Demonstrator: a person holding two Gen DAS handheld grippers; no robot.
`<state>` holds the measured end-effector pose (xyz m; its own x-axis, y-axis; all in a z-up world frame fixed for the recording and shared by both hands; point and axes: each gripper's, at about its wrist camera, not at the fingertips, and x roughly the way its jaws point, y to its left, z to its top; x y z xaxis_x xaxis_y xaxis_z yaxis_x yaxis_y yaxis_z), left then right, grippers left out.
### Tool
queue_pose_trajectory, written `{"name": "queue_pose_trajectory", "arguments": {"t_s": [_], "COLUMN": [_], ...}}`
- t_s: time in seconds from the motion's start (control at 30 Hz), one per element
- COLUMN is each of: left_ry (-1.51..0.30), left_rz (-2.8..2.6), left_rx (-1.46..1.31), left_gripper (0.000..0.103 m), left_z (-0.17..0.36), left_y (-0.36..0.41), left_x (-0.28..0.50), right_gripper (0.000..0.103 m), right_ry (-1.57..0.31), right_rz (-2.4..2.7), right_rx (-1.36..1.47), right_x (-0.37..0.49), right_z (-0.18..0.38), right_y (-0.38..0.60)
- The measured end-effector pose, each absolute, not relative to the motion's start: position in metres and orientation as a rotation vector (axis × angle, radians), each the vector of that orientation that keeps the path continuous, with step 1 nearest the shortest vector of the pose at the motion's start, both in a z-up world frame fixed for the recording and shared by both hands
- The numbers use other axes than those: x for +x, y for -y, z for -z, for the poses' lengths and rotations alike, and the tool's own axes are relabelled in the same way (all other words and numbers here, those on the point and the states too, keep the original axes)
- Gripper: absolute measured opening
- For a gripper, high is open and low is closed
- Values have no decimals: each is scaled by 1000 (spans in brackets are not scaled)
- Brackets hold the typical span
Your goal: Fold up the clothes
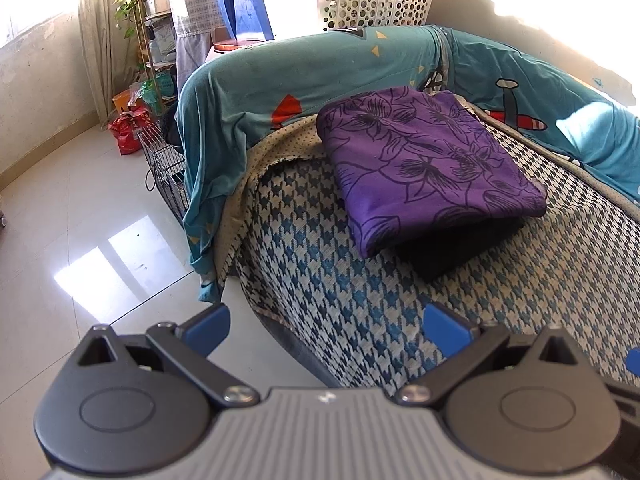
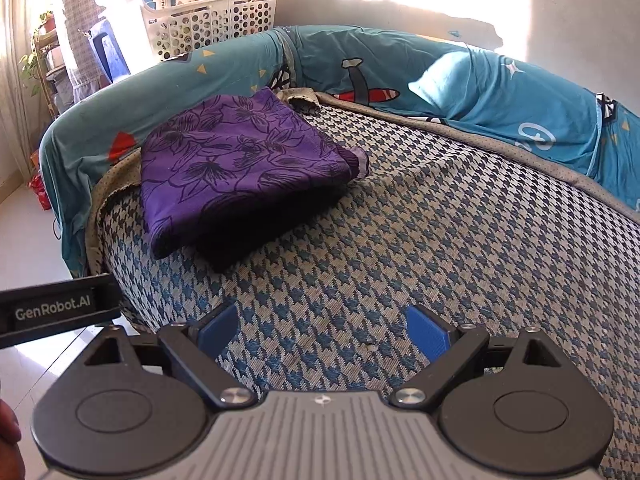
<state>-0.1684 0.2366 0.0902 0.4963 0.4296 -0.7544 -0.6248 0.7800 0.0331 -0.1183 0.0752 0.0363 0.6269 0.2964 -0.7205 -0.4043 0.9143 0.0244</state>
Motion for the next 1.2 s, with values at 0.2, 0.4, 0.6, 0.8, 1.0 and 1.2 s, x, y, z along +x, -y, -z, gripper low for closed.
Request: {"name": "queue_pose_trajectory", "arguments": {"t_s": [0.2,0.4,0.6,0.8,1.0,1.2], "left_ry": [-840,-848,-851,-849,-853,-853], "left_rz": [-639,-634,-633,-635,-637,-635], "left_rx": [-252,-251,-250,-254,-252,-249], "left_gripper": [103,103,103,103,103,103], "left_z": [-86,-83,-82,-83,-82,-82], "left_y": [-236,-235,-235,-236,-236,-234], "left_x": [-164,-161,-161,-162,-161,-161], "right_gripper": [92,92,92,92,92,92], "right_ry": [-819,-838,-843,-842,-840,-842], "right_rz": [-407,-417,-414,-410,-408,-407], "right_rx": [-141,-160,-168,-183,-186,-187], "right_x": [-115,-113,-112,-113,-114,-113], "right_z": [-32,-29,-28,-28,-28,-28], "right_y": [-75,-77,-78,-80,-80,-79]}}
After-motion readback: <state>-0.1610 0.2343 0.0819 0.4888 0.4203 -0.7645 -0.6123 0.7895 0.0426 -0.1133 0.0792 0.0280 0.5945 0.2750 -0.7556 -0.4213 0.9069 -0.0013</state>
